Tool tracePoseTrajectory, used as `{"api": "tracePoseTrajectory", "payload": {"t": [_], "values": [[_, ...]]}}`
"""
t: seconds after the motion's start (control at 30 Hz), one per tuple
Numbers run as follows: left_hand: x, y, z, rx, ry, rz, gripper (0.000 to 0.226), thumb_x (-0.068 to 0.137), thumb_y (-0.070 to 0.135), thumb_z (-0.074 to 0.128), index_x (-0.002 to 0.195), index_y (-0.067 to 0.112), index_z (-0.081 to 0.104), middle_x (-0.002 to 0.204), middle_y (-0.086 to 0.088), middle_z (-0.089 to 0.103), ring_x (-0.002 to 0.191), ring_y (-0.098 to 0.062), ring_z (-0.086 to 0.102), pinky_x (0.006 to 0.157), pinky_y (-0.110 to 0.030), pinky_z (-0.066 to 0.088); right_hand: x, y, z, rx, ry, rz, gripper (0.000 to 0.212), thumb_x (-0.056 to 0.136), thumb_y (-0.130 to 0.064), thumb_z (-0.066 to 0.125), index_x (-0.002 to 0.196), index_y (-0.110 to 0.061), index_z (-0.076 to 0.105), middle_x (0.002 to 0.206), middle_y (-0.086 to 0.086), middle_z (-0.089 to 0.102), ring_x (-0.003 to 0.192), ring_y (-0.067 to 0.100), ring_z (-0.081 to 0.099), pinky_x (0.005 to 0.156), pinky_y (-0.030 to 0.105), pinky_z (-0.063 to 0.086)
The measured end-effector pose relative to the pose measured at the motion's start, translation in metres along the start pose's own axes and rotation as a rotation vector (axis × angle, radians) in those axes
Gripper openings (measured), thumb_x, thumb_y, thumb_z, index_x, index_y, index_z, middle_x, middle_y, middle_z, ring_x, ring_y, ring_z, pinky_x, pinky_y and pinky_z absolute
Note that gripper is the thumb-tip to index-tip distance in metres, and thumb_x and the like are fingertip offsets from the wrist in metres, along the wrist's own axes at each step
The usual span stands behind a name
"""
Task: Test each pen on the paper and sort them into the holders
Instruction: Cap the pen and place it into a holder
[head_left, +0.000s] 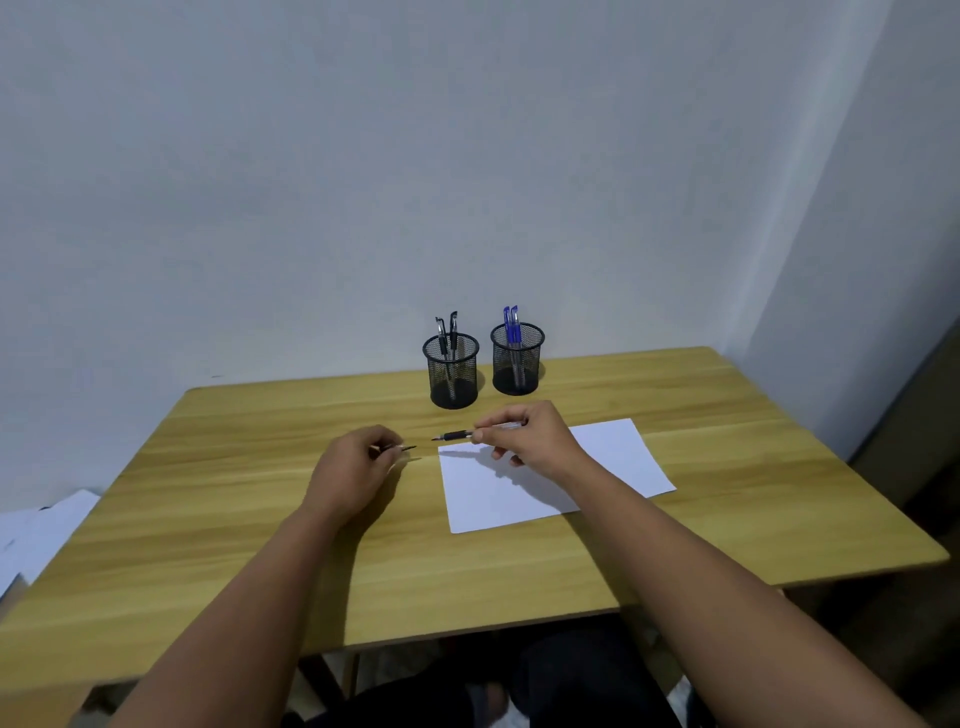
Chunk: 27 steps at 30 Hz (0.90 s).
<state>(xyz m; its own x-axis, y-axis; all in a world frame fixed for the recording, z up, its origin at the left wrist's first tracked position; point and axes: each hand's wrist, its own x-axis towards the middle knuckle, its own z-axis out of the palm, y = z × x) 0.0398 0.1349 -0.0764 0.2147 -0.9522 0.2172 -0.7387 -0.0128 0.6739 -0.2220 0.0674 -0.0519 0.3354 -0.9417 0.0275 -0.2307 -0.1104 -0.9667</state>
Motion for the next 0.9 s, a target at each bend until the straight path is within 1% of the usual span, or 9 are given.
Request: {"api": "tracePoseTrajectory", "payload": {"t": [0.07,0.23,0.4,0.47,0.53,0.6,0.73,0.83,0.9], "values": [[-0.001,0.013,0.002,-0.049,0.001,0.020,0.008,0.092,0.022,0.070,0.094,0.028,0.074,0.089,0.014,0.072,0.085,-0.002,0.065,0.074,-0.026,0.050,0.000,-0.002,0.003,-0.011,-0.002,-0.018,0.015,0.088,-0.012,0.087,0.101,-0.006,0.085,0.085,0.001,0.080,0.056,0.001,0.064,0.052,0.016,0.048],[0.000,0.035,0.001,-0.076,-0.035,0.093,0.010,0.093,0.017,0.070,0.097,0.024,0.076,0.094,0.012,0.073,0.090,-0.006,0.066,0.077,-0.023,0.052,-0.004,-0.009,0.003,-0.002,0.002,-0.035,0.014,0.087,-0.012,0.088,0.099,-0.005,0.085,0.076,-0.011,0.078,0.056,0.003,0.067,0.051,0.017,0.048],[0.003,0.050,-0.001,-0.143,-0.058,0.110,0.010,0.093,0.014,0.071,0.099,0.020,0.077,0.092,0.010,0.075,0.081,0.003,0.066,0.072,-0.010,0.045,-0.009,-0.015,0.000,0.011,-0.007,-0.036,0.008,0.087,-0.015,0.089,0.094,-0.012,0.085,0.074,-0.012,0.077,0.057,0.005,0.067,0.051,0.018,0.045],[0.003,0.059,-0.004,-0.361,-0.059,0.005,0.012,0.092,0.011,0.072,0.103,0.013,0.077,0.089,0.002,0.075,0.075,0.003,0.066,0.075,-0.016,0.050,-0.010,-0.016,-0.004,0.035,-0.028,-0.015,0.006,0.088,-0.014,0.088,0.092,-0.017,0.085,0.073,-0.011,0.077,0.057,0.005,0.065,0.051,0.018,0.043],[0.004,0.066,-0.008,-0.612,-0.060,-0.107,0.016,0.093,0.011,0.071,0.108,0.009,0.076,0.094,-0.006,0.077,0.085,-0.009,0.072,0.084,-0.030,0.056,-0.011,-0.016,-0.007,0.044,-0.065,0.013,0.008,0.089,-0.013,0.087,0.094,-0.019,0.085,0.075,-0.008,0.077,0.056,0.007,0.062,0.052,0.019,0.041],[0.006,0.074,-0.008,-0.746,-0.051,-0.166,0.018,0.095,0.012,0.068,0.112,0.008,0.074,0.098,-0.008,0.078,0.090,-0.016,0.074,0.089,-0.033,0.058,-0.010,-0.015,-0.007,0.084,-0.089,0.031,0.010,0.091,-0.010,0.084,0.098,-0.018,0.085,0.073,-0.006,0.077,0.054,0.008,0.054,0.050,0.019,0.038],[0.013,0.097,0.003,-0.830,0.010,-0.207,0.020,0.101,0.015,0.060,0.118,0.009,0.071,0.097,-0.005,0.078,0.083,-0.011,0.074,0.085,-0.031,0.060,-0.005,-0.015,0.002,0.179,-0.007,0.024,0.009,0.095,-0.010,0.080,0.097,-0.019,0.082,0.076,-0.003,0.079,0.056,0.010,0.045,0.054,0.023,0.037],[0.024,0.108,0.006,-0.799,0.049,-0.194,0.020,0.103,0.016,0.057,0.115,0.007,0.070,0.093,-0.007,0.077,0.086,-0.018,0.073,0.079,-0.031,0.060,0.000,-0.014,0.010,0.210,0.060,-0.017,0.007,0.097,-0.011,0.078,0.098,-0.017,0.081,0.073,-0.005,0.076,0.054,0.007,0.046,0.053,0.023,0.038],[0.032,0.111,0.007,-0.788,0.054,-0.181,0.022,0.103,0.015,0.057,0.116,0.004,0.070,0.097,-0.012,0.077,0.092,-0.024,0.073,0.070,-0.025,0.061,0.006,-0.013,0.012,0.238,0.090,-0.028,0.009,0.098,-0.010,0.076,0.099,-0.017,0.081,0.073,-0.004,0.075,0.052,0.006,0.045,0.052,0.022,0.039]]}}
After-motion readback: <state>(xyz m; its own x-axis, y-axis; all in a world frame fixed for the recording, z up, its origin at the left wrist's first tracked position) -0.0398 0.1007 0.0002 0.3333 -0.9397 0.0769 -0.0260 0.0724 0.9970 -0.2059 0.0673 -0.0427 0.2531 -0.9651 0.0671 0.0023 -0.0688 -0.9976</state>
